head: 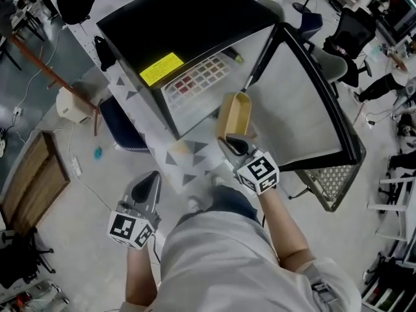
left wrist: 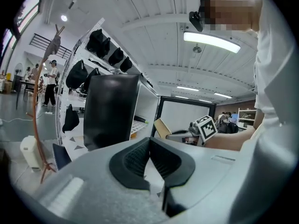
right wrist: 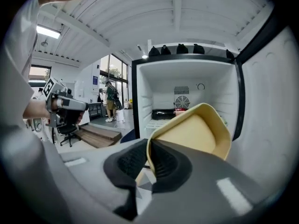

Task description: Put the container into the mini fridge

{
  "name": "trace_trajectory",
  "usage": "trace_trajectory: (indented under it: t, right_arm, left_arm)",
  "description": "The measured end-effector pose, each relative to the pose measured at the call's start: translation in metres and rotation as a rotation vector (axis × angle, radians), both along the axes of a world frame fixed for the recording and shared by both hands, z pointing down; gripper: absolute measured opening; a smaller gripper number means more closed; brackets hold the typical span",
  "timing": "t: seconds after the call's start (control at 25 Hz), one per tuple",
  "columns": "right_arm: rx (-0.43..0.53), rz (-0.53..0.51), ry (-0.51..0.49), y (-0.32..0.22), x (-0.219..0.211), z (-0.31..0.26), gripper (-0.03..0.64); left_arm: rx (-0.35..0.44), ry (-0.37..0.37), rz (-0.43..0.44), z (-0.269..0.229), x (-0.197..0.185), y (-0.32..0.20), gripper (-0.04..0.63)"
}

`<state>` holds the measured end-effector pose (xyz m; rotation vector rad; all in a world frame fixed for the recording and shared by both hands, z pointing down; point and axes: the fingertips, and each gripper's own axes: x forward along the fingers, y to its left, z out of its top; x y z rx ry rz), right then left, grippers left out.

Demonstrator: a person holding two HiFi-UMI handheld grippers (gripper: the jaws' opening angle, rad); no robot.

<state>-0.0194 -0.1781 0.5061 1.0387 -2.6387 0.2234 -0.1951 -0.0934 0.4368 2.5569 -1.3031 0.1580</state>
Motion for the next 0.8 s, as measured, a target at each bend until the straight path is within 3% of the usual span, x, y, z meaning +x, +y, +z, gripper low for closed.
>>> trace_trajectory:
  t: [0.4,0.8]
  right_arm:
    - [-0.087,-0.115,0.063,-0.062,-0.004,0.063,0.02]
    - [-0.074,-0.2,0.235,-0.113,-0.013,0.128,0.021]
  left_arm:
    - [-0.072,-0.006,-0.114,-0.003,0.011,-0.02,0.008]
    - [-0.125,-0.031,-0.266,0.01,0.005,-0.013,0.008]
